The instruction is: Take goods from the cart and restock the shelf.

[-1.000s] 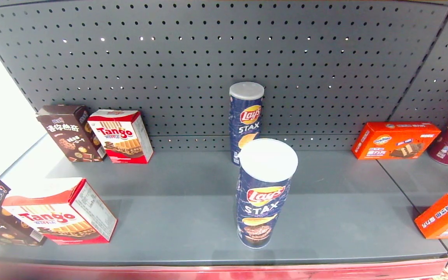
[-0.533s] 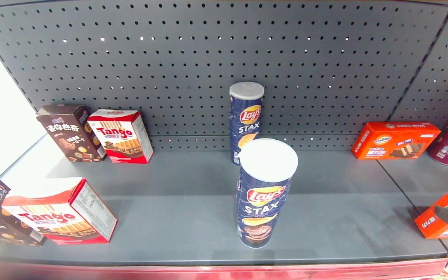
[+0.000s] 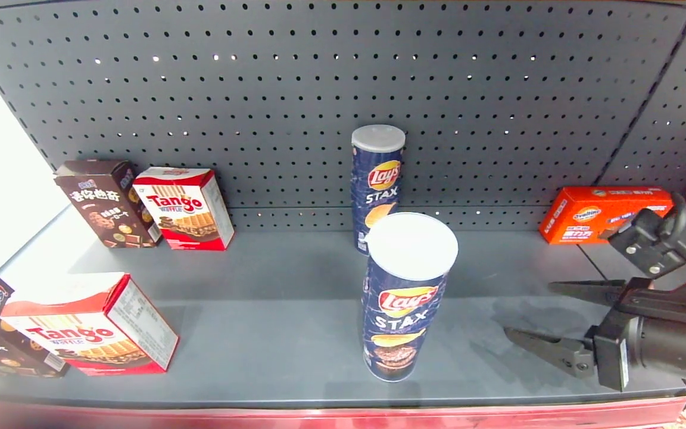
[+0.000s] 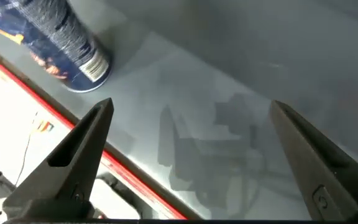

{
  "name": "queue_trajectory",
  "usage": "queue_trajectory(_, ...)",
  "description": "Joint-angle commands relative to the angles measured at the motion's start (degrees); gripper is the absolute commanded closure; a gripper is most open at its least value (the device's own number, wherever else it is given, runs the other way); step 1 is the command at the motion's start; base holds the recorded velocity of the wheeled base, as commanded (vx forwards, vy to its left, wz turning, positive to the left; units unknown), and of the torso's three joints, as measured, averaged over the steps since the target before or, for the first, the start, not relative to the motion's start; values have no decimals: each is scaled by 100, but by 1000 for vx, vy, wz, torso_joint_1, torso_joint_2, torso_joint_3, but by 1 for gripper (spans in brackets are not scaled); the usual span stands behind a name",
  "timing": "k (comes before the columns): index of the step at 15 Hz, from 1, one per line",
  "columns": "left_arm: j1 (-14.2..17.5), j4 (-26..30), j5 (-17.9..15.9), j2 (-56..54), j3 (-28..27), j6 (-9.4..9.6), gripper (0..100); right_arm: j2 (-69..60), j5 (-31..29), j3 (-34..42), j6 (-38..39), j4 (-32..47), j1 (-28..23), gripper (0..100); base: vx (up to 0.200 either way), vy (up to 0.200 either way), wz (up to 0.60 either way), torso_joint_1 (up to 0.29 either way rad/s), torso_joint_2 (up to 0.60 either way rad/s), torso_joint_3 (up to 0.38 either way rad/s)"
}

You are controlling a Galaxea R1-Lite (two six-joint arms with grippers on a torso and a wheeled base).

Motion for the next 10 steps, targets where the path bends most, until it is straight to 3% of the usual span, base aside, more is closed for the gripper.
queue_trajectory(1,0,-2,0,13,0,-1,0,470,-10,-61,-4,-125,260,0,0,0,0,0,0,0)
queue_trajectory(10,0,-2,0,13,0,-45,0,1077,-151,-624,-13,-213,541,0,0,0,0,0,0,0)
